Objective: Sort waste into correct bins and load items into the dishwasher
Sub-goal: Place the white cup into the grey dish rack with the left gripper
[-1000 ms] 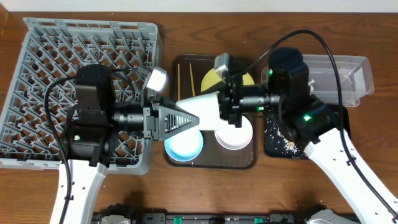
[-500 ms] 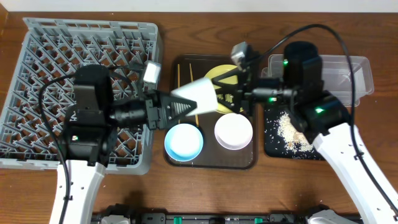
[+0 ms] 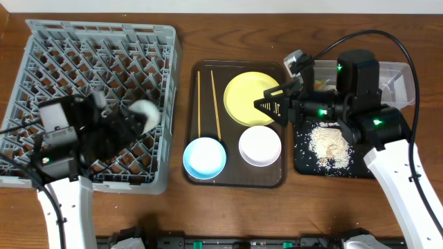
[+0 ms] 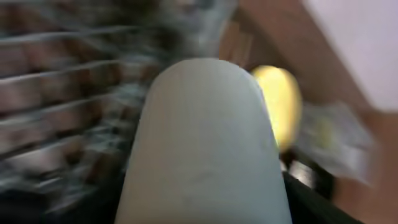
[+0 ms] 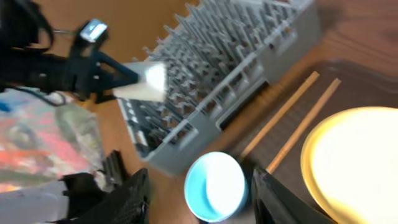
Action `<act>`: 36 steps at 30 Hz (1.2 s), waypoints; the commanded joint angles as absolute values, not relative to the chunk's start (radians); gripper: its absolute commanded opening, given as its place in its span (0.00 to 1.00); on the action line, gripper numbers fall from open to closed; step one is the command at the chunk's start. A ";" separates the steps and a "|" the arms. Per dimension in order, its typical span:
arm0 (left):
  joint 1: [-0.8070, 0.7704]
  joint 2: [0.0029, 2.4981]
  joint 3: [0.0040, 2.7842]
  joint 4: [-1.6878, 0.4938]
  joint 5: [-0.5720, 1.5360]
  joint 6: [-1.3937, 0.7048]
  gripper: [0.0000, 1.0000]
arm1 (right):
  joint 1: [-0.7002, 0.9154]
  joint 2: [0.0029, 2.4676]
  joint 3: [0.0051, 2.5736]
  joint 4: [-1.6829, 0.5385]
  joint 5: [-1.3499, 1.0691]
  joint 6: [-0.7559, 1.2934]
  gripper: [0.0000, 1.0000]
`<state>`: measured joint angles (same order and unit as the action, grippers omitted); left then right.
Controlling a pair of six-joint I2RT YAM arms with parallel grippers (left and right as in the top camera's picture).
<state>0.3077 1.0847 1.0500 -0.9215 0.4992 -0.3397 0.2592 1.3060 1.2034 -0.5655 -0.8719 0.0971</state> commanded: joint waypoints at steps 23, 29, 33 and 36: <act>0.527 1.207 1.077 -0.994 -0.123 -0.493 0.62 | 0.256 1.296 1.213 -0.596 -0.775 0.062 0.52; 0.534 1.274 1.080 -0.947 -0.113 -0.496 0.80 | 0.256 1.296 1.213 -0.635 -0.775 0.055 0.52; 0.552 1.258 1.122 -0.962 -0.112 -0.496 0.89 | 0.256 1.296 1.213 -0.673 -0.775 0.014 0.52; 0.556 1.240 1.179 -1.009 -0.057 -0.493 0.89 | 0.256 1.296 1.213 -0.685 -0.774 -0.003 0.52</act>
